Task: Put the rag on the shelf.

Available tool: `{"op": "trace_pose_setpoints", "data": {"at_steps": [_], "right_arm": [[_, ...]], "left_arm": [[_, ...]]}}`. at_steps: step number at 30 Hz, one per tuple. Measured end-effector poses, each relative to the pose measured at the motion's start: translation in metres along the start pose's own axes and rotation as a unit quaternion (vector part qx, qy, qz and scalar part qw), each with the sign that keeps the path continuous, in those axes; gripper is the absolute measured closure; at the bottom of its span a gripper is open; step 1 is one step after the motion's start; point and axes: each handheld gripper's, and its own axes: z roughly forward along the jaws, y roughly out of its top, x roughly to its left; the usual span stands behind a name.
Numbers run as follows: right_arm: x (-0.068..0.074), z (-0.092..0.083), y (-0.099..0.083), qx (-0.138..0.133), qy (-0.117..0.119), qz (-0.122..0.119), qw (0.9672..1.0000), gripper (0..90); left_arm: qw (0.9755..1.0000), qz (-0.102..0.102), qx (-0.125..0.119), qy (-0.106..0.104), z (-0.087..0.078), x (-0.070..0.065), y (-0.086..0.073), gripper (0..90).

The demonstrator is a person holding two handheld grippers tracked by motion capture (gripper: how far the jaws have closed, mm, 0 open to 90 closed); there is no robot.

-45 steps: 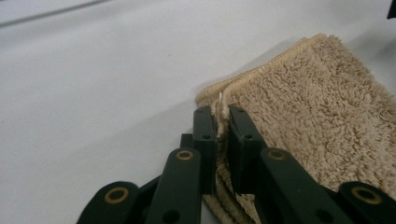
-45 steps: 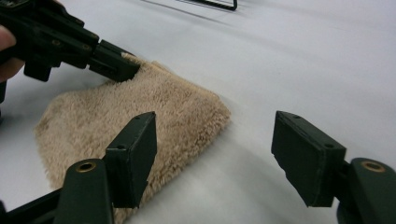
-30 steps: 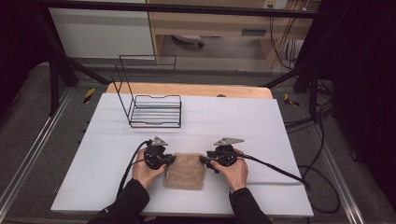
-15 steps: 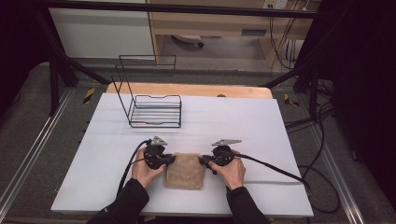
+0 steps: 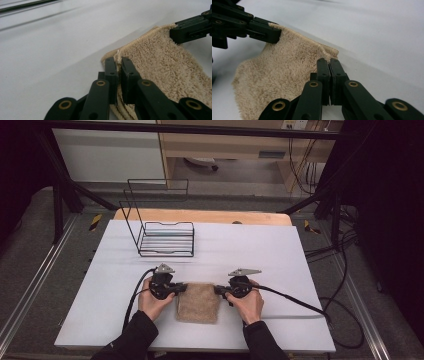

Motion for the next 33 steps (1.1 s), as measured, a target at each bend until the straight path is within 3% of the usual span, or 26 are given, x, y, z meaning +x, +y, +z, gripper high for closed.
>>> {"op": "trace_pose_setpoints", "data": {"at_steps": [12, 20, 33], "right_arm": [[0.006, -0.016, 0.003, -0.033, 0.013, -0.019, 0.9992, 88.6], [0.009, -0.028, 0.005, -0.064, 0.021, -0.045, 0.9967, 88.6], [0.013, -0.042, 0.011, -0.086, 0.028, -0.058, 0.9943, 88.9]], "left_arm": [[0.9993, 0.023, -0.029, -0.005, -0.015, -0.007, 0.005, 84.6], [0.9976, 0.035, -0.059, -0.01, -0.03, -0.015, 0.009, 84.6], [0.9948, 0.051, -0.087, -0.012, -0.043, -0.025, 0.012, 84.6]]}}
